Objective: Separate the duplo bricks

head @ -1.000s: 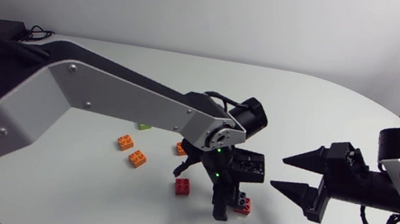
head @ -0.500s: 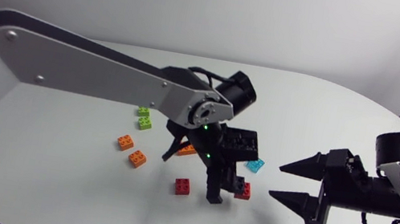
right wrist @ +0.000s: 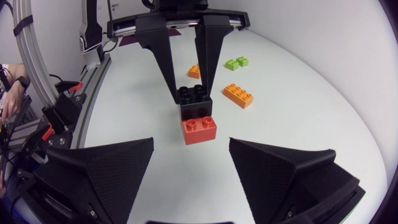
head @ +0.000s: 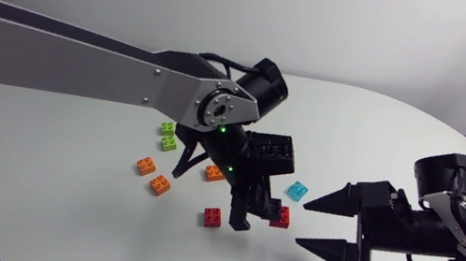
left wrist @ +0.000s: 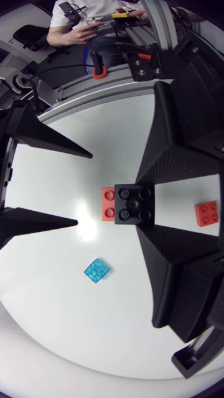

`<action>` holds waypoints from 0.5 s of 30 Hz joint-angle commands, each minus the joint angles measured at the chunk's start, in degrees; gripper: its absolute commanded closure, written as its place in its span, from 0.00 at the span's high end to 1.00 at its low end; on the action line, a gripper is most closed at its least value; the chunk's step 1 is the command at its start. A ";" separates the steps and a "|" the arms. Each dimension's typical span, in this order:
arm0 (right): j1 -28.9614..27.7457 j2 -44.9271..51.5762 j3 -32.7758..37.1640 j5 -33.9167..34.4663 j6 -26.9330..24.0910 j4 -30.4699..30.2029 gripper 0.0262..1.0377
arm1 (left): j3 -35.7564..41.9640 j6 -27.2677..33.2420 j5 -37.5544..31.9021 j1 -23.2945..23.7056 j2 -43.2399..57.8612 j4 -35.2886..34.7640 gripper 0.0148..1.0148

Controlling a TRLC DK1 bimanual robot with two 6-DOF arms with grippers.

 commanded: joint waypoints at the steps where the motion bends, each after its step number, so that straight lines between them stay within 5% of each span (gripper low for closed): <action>1: 1.55 -0.37 -1.29 -0.58 -1.78 -0.11 0.85 | -1.69 0.28 0.97 -0.28 -1.85 -0.56 0.25; 15: 5.16 1.30 -1.03 0.56 -0.37 2.00 0.81 | -1.43 0.19 3.25 -1.95 -3.26 -1.96 0.25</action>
